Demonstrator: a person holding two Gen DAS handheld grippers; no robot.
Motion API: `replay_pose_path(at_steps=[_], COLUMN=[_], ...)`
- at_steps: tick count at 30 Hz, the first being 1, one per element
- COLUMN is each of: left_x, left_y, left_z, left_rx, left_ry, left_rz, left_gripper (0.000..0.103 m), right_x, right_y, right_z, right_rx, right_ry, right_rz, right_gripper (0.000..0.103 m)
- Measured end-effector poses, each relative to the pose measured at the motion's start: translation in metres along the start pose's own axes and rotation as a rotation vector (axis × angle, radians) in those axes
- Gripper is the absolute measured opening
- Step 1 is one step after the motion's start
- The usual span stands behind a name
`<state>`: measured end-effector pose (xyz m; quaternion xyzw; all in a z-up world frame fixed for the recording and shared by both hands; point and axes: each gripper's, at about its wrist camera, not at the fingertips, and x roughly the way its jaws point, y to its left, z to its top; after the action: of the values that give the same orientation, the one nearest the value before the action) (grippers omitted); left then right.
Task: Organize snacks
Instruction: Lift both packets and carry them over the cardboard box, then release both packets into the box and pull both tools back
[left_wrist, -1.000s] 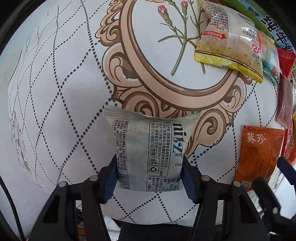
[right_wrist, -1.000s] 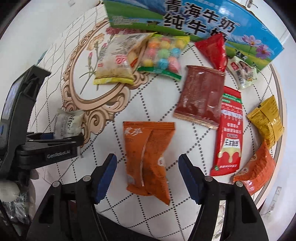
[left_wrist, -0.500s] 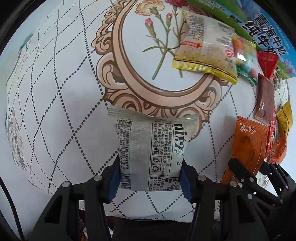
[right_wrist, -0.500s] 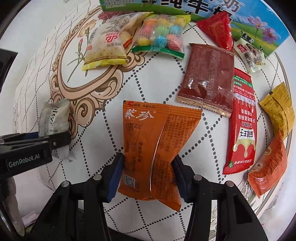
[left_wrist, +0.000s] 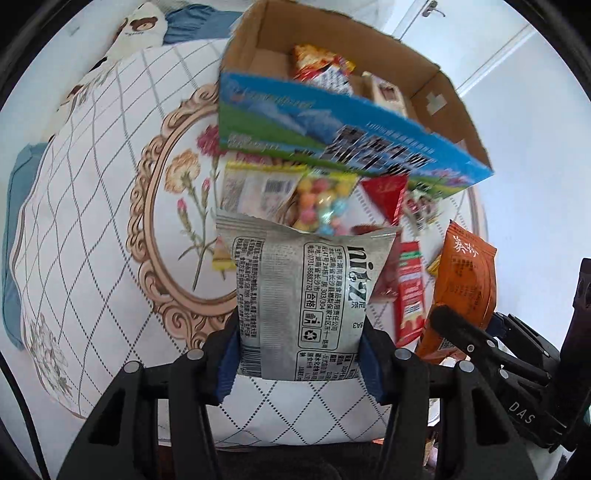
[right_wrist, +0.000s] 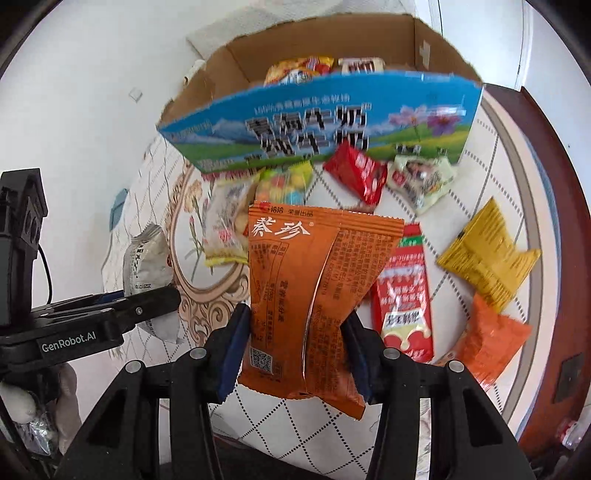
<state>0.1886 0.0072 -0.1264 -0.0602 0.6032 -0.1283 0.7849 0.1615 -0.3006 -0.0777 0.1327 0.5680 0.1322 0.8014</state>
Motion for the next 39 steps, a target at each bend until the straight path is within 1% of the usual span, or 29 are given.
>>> replay_pose_path(at_steps=[3, 5, 6, 7, 9, 12, 16, 19, 21, 24, 26, 27, 28, 29, 30, 31, 35, 39], left_x=[-0.026, -0.042, -0.048, -0.045, -0.047, -0.032, -0.008, 0.019, 0.036, 0.056, 0.066, 0.069, 0.072, 0.075, 0.078, 0.079, 0.082, 0.080], left_y=[-0.020, -0.027, -0.033, -0.033, -0.052, -0.057, -0.057, -0.048, -0.042, -0.032, -0.027, -0.022, -0.019, -0.016, -0.013, -0.011, -0.007, -0.015], left_z=[0.014, 0.039, 0.052, 0.077, 0.106, 0.150, 0.201, 0.232, 0.251, 0.273, 0.281, 0.285, 0.288, 0.292, 0.295, 0.296, 0.295, 0.286], left_rx=[0.038, 0.058, 0.074, 0.090, 0.114, 0.118, 0.090, 0.084, 0.079, 0.070, 0.068, 0.055, 0.046, 0.040, 0.034, 0.030, 0.011, 0.026], left_ry=[-0.006, -0.015, -0.027, -0.040, -0.071, -0.076, -0.041, -0.014, 0.007, 0.035, 0.048, 0.048, 0.048, 0.050, 0.045, 0.036, 0.018, -0.008], left_rz=[-0.059, -0.079, -0.067, -0.047, 0.003, 0.067, 0.142, 0.217, 0.256, 0.294, 0.301, 0.302, 0.295, 0.285, 0.281, 0.279, 0.223, 0.193], left_gripper=[0.052, 0.052, 0.052, 0.052, 0.052, 0.052, 0.052, 0.052, 0.052, 0.053, 0.053, 0.055, 0.061, 0.084, 0.102, 0.102, 0.102, 0.102], right_x=[-0.019, -0.026, -0.023, -0.012, -0.005, 0.011, 0.040, 0.065, 0.082, 0.112, 0.130, 0.136, 0.140, 0.148, 0.153, 0.155, 0.164, 0.168], right_y=[0.012, 0.011, 0.013, 0.022, 0.019, 0.009, -0.001, -0.010, -0.015, -0.020, -0.024, -0.028, -0.031, -0.031, -0.032, -0.032, -0.036, -0.035], right_z=[0.023, 0.048, 0.064, 0.079, 0.110, 0.158, 0.217, 0.250, 0.266, 0.286, 0.297, 0.302, 0.305, 0.309, 0.310, 0.312, 0.311, 0.302], right_rx=[-0.013, -0.032, -0.041, -0.052, -0.069, -0.085, -0.116, -0.133, -0.145, -0.150, -0.140, -0.115, -0.104, -0.104, -0.098, -0.091, -0.046, -0.032], right_ry=[-0.058, -0.092, -0.109, -0.124, -0.141, -0.139, -0.096, -0.040, -0.009, 0.025, 0.055, 0.066, 0.066, 0.073, 0.072, 0.069, 0.087, 0.086], right_rz=[0.016, 0.002, -0.012, -0.028, -0.068, -0.137, -0.218, -0.264, -0.295, -0.327, -0.334, -0.333, -0.332, -0.340, -0.349, -0.340, -0.288, -0.275], right_gripper=[0.052, 0.052, 0.052, 0.052, 0.052, 0.052, 0.052, 0.052, 0.052, 0.052, 0.053, 0.057, 0.063, 0.081, 0.093, 0.093, 0.095, 0.095])
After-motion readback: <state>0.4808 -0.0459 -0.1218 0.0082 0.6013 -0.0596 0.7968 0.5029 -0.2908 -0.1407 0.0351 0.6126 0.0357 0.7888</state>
